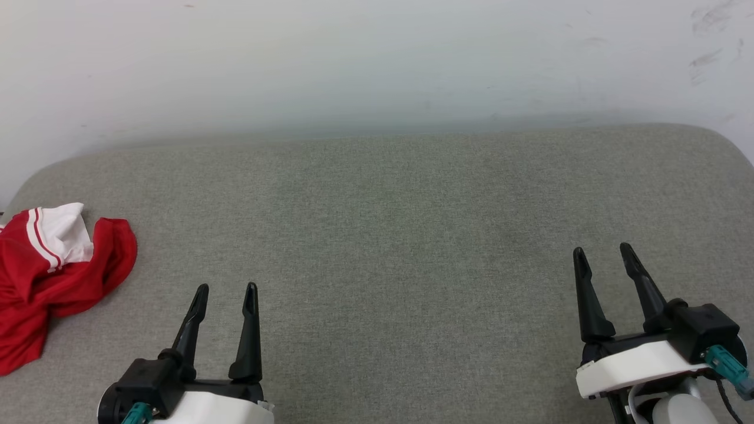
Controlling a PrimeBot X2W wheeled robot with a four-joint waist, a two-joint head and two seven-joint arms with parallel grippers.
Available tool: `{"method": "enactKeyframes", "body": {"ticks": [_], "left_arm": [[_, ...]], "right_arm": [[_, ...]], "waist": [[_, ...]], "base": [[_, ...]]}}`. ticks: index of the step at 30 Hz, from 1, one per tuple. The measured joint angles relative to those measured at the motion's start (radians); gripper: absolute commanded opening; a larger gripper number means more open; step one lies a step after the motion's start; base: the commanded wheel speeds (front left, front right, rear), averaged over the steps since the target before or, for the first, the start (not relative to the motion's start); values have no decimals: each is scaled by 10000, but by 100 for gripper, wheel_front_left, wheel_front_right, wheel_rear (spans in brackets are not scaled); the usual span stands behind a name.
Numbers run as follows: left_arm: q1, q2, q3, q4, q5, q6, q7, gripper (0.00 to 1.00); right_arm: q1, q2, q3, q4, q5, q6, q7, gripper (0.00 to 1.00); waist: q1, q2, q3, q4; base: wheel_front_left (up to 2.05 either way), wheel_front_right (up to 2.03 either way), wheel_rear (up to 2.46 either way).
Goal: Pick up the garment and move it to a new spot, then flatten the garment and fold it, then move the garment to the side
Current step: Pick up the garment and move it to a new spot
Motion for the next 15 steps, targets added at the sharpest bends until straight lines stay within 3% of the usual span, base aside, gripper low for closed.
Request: {"method": "enactKeyframes", "body": {"ticks": [5,15], "left_arm": [[53,2,157,217,-378,-125,-15,100],[103,0,33,702,-439,-274,-15,100]], "right_arm": [[1,0,144,412,765,0,0,100],[-2,0,171,625,775,0,-2,100]], "waist": [[0,0,-46,9],[0,0,-81,39]], "base": [[0,0,0],[0,0,0]]}}
